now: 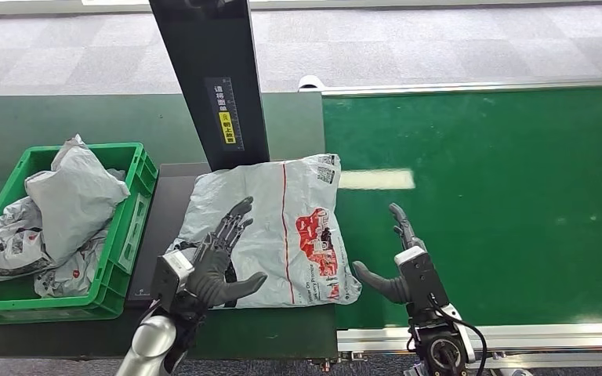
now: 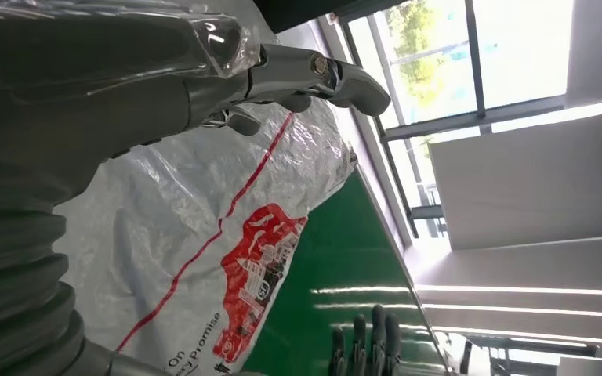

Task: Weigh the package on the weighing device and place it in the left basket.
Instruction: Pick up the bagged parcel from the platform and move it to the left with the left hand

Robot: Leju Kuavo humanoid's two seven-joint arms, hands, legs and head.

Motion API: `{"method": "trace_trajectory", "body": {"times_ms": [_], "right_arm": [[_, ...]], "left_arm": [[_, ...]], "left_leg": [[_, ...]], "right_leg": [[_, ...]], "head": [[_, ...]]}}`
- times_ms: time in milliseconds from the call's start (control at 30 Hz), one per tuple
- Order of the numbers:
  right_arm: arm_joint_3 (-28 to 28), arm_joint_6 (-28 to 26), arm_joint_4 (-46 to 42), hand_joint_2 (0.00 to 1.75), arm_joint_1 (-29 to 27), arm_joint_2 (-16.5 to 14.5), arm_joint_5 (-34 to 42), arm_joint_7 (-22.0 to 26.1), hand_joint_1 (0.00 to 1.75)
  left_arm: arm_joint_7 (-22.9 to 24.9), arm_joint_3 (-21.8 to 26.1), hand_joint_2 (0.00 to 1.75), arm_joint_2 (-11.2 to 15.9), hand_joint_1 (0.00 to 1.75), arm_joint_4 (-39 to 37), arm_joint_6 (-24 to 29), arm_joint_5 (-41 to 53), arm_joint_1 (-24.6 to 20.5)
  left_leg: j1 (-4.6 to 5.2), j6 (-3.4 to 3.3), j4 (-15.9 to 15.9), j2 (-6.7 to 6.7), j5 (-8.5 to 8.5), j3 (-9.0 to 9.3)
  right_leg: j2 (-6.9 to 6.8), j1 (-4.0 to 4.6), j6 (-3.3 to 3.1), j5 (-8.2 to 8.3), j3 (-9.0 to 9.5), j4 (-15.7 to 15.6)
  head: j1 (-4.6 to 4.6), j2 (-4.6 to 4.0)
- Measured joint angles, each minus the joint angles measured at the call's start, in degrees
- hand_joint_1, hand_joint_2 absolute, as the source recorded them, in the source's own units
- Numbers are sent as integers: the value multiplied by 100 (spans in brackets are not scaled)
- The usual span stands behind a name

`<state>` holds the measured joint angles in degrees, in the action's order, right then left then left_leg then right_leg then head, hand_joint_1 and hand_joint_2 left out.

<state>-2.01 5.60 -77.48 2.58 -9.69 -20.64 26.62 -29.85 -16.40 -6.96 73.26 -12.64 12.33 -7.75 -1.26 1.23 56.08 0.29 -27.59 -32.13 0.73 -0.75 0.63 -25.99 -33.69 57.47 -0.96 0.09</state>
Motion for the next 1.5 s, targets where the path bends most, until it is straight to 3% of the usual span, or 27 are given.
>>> {"method": "trace_trajectory", "body": {"times_ms": [133, 267, 367, 567, 700, 867, 900, 1033, 1267, 1500], "right_arm": [[-25, 0, 31, 175, 5, 3, 10, 2, 0], [-34, 0, 43, 175, 6, 8, 19, 2, 0], [-36, 0, 52, 175, 8, 13, 10, 2, 0], [-37, 0, 97, 175, 8, 22, -48, 2, 0], [-34, -8, 107, 175, -11, 22, -116, -16, 0], [-32, -16, 137, 175, -26, 5, -220, -58, 0], [-33, -19, 153, 175, -26, 0, -240, -68, 0], [-37, -38, 208, 175, -27, -9, -272, -77, 0], [-28, -78, 120, 175, -96, -10, -240, -113, 0], [-31, -39, 87, 175, -128, -10, -215, -133, 0]], "left_arm": [[-11, 21, 175, 14, 0, 82, 268, 361, 44], [463, -126, 175, 74, 0, 127, 1185, 2103, 51], [1029, -395, 175, 113, 0, -125, 1541, 3567, -25], [1628, -832, 175, 156, 0, -976, 1485, 4614, -245], [2430, -949, 175, 149, 0, -1384, 1605, 5227, -425], [2983, -1016, 175, 71, 0, -1749, 1296, 5697, -584], [3003, -1016, 175, 57, 4, -1820, 1222, 5739, -624], [2993, -1002, 175, 5, 171, -2055, 1160, 5788, -736], [2596, -881, 175, -42, 175, -1956, 1756, 5563, -604], [1769, -449, 175, -48, 175, -1355, 2072, 4325, -313]], "left_leg": [[0, 0, 0, 0, 0, 0], [0, 0, 0, -2, 0, 1], [0, 0, 0, -2, 0, 1], [1, 0, 0, -1, 0, 2], [0, 0, -2, -1, 0, 9], [1, -11, -10, -6, -33, 59], [1, -15, -11, -9, -40, 75], [1, -16, -14, -28, -50, 114], [2, -13, -13, -31, -63, 162], [2, -15, -7, -31, -40, 146]], "right_leg": [[0, 0, 0, 0, -1, 0], [0, 0, 0, 0, -1, 0], [0, 0, 0, 0, 1, 0], [-1, -1, 0, 0, 0, 0], [-1, 0, 0, -1, 9, 0], [-6, -1, 4, -21, 78, -5], [-9, -1, 8, -25, 96, -6], [-31, -1, 6, -49, 166, -9], [-40, -1, 3, -62, 224, -10], [-39, -1, -4, -52, 196, -5]], "head": [[1, 0], [-1, 0], [1, 0], [-1, 0], [-1, 0], [0, 0], [0, 0], [1, 0], [0, 0], [1, 0]]}}
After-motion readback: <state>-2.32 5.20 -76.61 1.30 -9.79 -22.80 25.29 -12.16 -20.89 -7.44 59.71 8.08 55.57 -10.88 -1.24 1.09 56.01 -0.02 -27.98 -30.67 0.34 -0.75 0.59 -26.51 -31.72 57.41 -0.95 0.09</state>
